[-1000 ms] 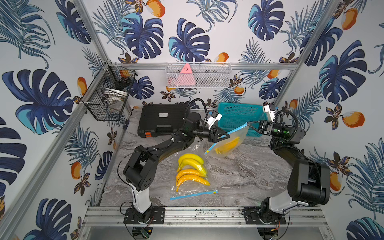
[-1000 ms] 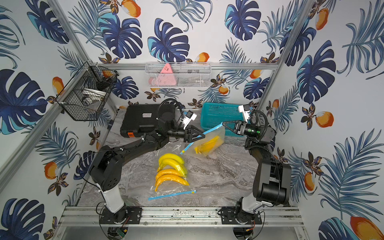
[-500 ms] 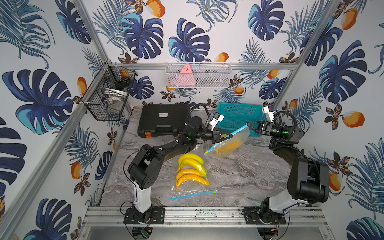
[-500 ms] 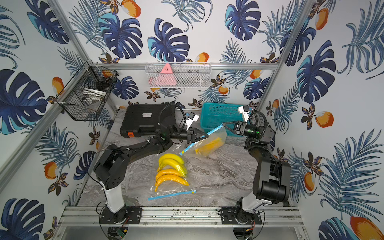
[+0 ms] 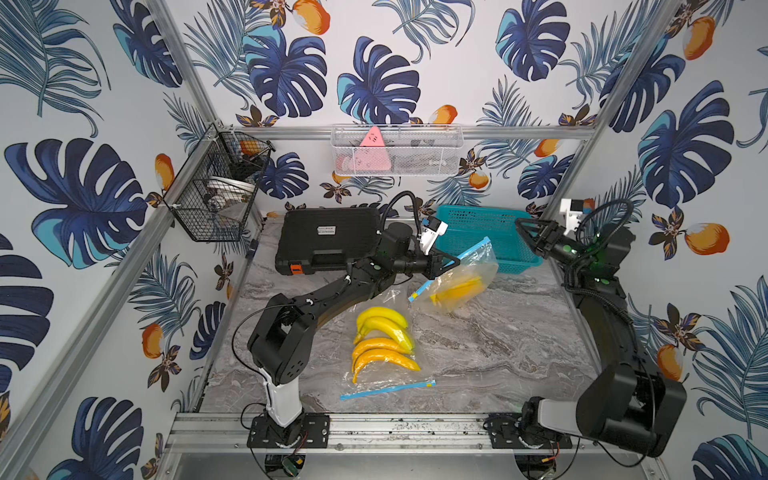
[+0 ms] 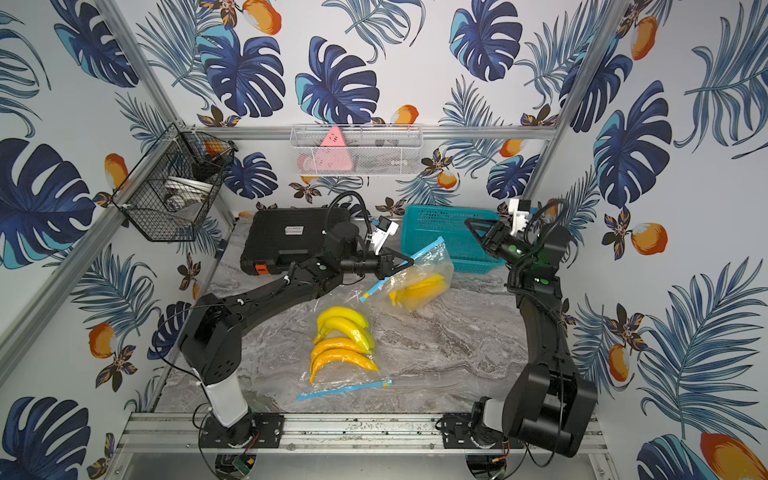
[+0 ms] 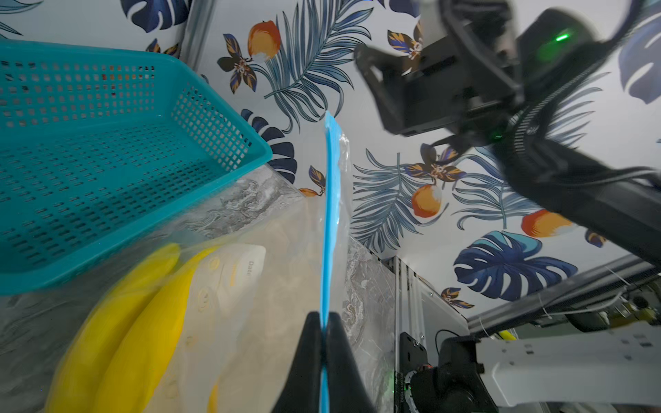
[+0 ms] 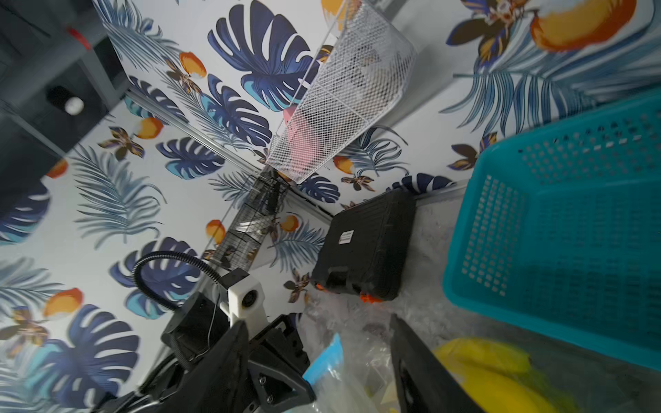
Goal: Open the zip-top bag and take out the banana
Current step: Open the zipper of the food storage bag at the center of the board.
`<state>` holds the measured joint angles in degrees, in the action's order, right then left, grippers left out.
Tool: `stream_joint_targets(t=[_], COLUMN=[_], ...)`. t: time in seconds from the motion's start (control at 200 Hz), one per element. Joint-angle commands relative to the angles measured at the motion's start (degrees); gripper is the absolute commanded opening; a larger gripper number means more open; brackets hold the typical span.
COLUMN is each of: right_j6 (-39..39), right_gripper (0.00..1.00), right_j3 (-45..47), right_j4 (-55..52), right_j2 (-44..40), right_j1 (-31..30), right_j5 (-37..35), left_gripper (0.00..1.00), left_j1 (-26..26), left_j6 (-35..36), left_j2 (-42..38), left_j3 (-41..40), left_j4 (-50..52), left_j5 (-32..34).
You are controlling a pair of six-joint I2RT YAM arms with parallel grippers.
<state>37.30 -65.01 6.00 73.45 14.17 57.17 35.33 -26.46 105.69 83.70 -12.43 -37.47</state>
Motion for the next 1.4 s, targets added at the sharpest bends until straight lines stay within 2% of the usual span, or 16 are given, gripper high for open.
stream_joint_targets(t=[0.0,0.105,0.195,0.345,0.45,0.53,0.605,0.656,0.776,0.926,1.046,1.136,1.281,1.376,1.396], right_j6=[-15.7,-2.5,0.3,4.4,5.2,8.1,13.1,15.4,14.7,18.2,20.9,20.1,15.7,13.3,12.5], right_gripper=[0.62,0.62,0.63,0.67,0.74,0.79,0.79,0.76,0.69,0.59,0.55,0.35,0.22,0.0,0.0], right_j3=[1.6,13.4,16.4,20.7,21.9,24.4,27.7,29.4,30.1,31.5,33.6,34.1,32.1,31.7,31.5], right_j4=[-36.6,-27.2,-32.1,-28.7,-27.3,-21.6,-13.1,-8.8,-7.3,-1.8,3.3,4.2,1.0,0.4,0.0], right_j2=[-3.6,-12.8,-17.4,-18.3,-17.9,-18.5,-18.2,-17.5,-16.8,-17.3,-15.3,-14.9,-14.6,-15.0,-15.1], right_j1=[-1.2,-6.1,-7.4,-9.8,-11.3,-11.4,-11.5,-12.1,-14.1,-14.6,-15.3,-15.7,-15.8,-15.7,-15.7], right_j5=[-13.1,-19.2,-24.8,-21.2,-23.5,-22.0,-19.0,-17.7,-18.9,-17.4,-16.0,-17.1,-17.3,-16.6,-16.6], left_gripper=[0.0,0.0,0.0,0.0,0.0,0.0,0.0,0.0,0.0,0.0,0.0,0.0,0.0,0.0,0.0], left_j1=[0.6,2.8,3.4,5.9,7.4,7.9,8.4,8.6,9.1,9.8,10.2,10.3,10.3,10.3,10.3], left_j6=[1.1,3.4,3.5,7.8,8.4,7.9,7.9,7.5,6.5,6.2,2.3,0.4,-0.9,0.2,0.7], left_j2=[1.7,1.7,0.4,-1.7,-2.5,-3.2,-3.4,-3.6,-3.9,-3.5,-3.2,-3.0,-3.8,-4.7,-5.1], left_j3=[2.8,2.8,0.3,-1.7,-3.1,-4.1,-4.7,-4.9,-5.2,-4.8,-6.3,-6.9,-8.2,-8.4,-8.4], left_j4=[3.5,5.5,5.7,8.1,8.1,7.1,6.8,6.3,5.2,5.0,0.0,-2.1,-4.3,-2.6,-1.8], left_j5=[3.4,4.9,7.1,10.3,11.2,11.3,10.8,10.8,10.6,10.7,9.3,8.6,7.0,6.4,6.2])
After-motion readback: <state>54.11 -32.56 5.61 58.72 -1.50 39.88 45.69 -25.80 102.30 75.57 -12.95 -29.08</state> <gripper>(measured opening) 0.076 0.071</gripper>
